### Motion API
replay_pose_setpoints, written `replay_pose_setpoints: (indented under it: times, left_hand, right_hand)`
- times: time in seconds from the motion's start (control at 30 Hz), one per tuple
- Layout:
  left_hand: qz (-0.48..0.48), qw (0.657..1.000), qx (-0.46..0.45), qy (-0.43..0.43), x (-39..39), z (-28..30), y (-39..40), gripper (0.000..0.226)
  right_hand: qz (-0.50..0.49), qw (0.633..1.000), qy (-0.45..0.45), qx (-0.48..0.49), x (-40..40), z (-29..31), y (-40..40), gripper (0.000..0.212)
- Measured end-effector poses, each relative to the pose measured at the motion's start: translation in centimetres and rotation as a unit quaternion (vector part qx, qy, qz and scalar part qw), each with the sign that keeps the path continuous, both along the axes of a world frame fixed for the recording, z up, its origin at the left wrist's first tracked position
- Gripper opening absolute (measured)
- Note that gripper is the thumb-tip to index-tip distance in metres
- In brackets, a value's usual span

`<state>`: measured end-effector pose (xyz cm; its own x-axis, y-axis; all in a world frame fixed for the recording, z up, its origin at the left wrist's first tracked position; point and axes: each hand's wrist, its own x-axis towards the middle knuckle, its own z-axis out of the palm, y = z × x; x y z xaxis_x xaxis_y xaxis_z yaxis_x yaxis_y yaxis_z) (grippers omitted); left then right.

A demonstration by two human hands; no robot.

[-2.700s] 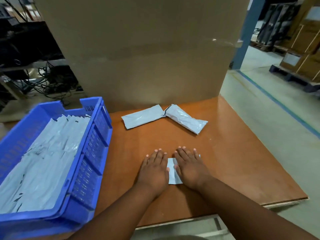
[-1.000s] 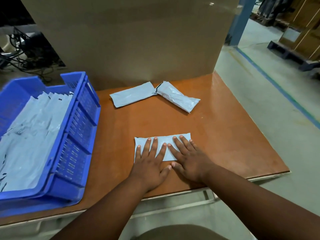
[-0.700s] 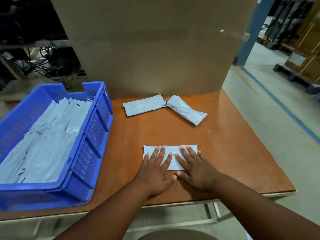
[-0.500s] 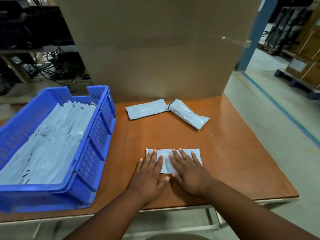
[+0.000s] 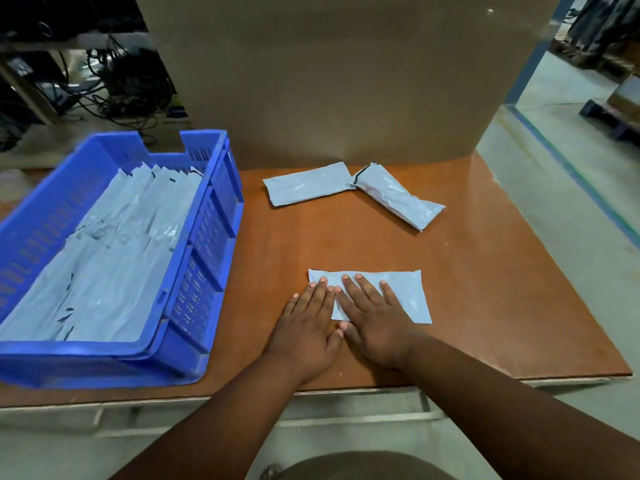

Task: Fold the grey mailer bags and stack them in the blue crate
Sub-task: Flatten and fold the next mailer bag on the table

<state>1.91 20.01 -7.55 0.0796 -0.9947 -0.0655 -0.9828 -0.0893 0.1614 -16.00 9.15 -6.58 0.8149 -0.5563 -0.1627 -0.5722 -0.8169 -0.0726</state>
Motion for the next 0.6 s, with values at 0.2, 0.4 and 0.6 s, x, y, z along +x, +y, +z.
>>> replay_pose_setpoints:
  times: [0.2,0.4,0.6]
  left_hand:
    - [-0.002,0.999,0.040,-0.003,0.0,2.2,-0.3,0.080]
    - [-0.018,1.000,0.002,-0.021,-1.3,5.0,-2.5,0.069]
    - [-0.055,0.998,0.028,0.004,-2.9,2.9,-5.3,0.067]
  right_hand:
    - [-0.006,0.999,-0.028,0.022,-0.2,0.3,0.1,0.069]
    - [-0.055,0.995,-0.079,-0.011,-0.8,1.7,-1.3,0.065]
    - [-0.045,0.996,-0.071,-0.007,-1.2,0.6,-2.5,0.068]
